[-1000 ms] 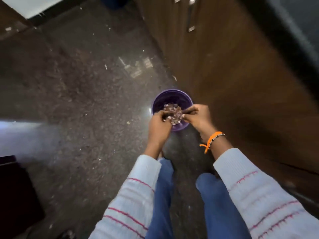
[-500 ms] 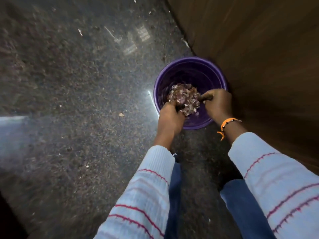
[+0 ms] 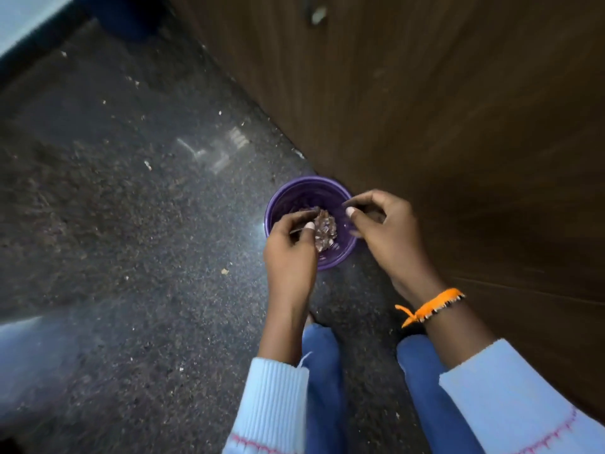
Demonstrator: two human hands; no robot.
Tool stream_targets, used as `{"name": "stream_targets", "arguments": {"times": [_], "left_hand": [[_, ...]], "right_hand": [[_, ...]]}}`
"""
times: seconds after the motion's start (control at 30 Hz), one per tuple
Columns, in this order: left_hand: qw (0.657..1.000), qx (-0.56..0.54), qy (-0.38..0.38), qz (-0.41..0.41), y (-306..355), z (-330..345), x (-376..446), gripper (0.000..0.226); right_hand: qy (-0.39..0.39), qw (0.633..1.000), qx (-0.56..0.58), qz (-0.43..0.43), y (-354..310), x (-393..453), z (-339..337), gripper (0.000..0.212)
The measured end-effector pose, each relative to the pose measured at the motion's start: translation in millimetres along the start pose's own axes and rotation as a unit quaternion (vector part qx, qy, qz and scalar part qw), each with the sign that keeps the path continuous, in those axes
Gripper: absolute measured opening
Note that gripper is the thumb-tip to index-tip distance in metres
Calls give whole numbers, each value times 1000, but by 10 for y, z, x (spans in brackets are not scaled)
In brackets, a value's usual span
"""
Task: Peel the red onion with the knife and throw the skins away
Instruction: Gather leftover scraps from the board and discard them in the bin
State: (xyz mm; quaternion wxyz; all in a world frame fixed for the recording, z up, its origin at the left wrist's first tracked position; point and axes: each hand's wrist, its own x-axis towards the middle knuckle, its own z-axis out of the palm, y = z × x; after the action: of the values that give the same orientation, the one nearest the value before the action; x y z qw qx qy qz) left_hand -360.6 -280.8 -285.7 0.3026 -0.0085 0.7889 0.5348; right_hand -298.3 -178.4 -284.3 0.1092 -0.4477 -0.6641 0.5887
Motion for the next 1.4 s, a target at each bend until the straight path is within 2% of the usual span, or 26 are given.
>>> {"name": "stream_targets", "arguments": {"times": [0.1,0.23,0.43,0.53,0.87,1.2,1.4], "left_hand": [[998,-47,-25,32,604,-39,-460,21],[992,-60,-100,57,1263,46,-1136,20],[966,-43,-221,126,2003,444,-2006,23],[946,-18,-273,172,2235,741,-2367,18],[877,49,-413,242,2581,2144,-3426,22],[839,47,-465,278,2807,3242,-4059,22],[796,59,-455,395,3119,3611,-4133,17]], "right_hand": [[3,997,72,-23,-627,-494,-373,23],[19,994,105,-38,-1278,-1060,-960,24],[101,979,160,-72,-1745,-1720,-1892,24],[160,965,188,-84,-1777,-1982,-2366,24],[326,913,225,-94,-1443,-2520,-4028,19],[379,898,199,-99,-1288,-2635,-5231,14],[453,872,98,-159,-1440,-2512,-5628,16]]}}
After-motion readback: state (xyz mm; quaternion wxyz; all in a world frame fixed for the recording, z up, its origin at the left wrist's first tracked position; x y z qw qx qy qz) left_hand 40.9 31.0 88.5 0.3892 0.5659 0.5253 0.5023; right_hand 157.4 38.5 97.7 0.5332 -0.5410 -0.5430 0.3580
